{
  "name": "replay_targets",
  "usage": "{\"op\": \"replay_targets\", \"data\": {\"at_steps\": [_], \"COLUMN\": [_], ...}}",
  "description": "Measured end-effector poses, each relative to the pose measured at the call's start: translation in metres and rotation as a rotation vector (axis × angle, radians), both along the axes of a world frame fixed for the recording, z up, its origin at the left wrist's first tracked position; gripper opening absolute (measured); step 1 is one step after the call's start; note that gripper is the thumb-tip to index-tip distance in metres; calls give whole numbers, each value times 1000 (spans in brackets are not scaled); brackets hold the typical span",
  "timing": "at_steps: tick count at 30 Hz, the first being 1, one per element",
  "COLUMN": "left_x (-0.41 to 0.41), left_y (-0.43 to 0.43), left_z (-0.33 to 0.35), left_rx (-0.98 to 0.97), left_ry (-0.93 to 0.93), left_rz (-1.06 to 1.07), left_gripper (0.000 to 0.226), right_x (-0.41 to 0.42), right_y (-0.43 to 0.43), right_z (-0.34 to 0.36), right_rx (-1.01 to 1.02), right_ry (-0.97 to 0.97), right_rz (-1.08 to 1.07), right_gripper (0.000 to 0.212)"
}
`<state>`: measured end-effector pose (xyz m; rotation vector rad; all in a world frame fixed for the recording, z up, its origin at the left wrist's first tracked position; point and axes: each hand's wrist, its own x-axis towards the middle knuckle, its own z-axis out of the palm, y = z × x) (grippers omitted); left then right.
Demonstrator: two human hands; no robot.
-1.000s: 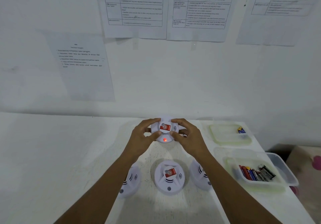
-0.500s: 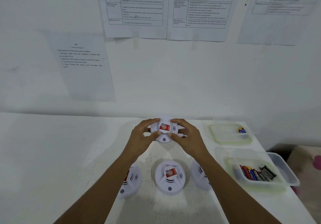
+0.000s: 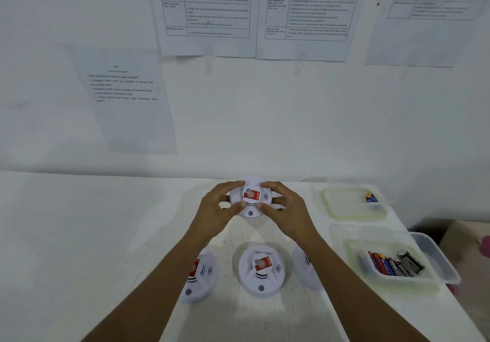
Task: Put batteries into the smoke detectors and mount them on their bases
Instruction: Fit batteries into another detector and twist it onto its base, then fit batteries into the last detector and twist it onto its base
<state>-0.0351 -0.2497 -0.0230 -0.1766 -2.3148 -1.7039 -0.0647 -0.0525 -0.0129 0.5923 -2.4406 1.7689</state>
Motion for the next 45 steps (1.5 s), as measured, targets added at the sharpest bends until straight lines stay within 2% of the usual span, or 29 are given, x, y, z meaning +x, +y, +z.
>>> {"op": "replay_targets", "data": {"at_steps": [15,22,26,29,35,37,39,40,42,45], "left_x": [-4,-7,-14,-22,-31,-32,-37,-42,-46,-53], "left_y": [-9,-30,-42,-46,-46,-43,-38,-34,-21,13], "left_z": [-8,-30,-41,-39,-42,-41,-40,-40,-34,-24], "left_rx": [-42,-287,-336,-448,-436,-448,-412,-384,-437,-525], "left_ry": [-7,-98,-222,-251,-272,-300,-326,-311,-208,-85], "left_rz": [10,19,16,2,38,43,86,115,129,44], "left_gripper": [47,45,59,49,46,50,66,73,65,65], "right_x": [-6,-7,-17,-26,-33,-30,-28,-27,-30,-40], "right_y": [-9,-24,-38,-47,-57,-57,-50,-42,-20,19], "right_z": [-9,-26,-37,-45,-48,-46,-39,-35,-24,-12], "right_rx": [46,199,291,363,379,386,370,358,340,342], "right_ry": [-19,-56,-118,-116,-114,-101,-63,-14,67,36], "right_rz": [3,19,27,5,-15,-20,-52,-74,-135,-241], "right_gripper": [40,36,36,35,37,40,40,37,30,23]}}
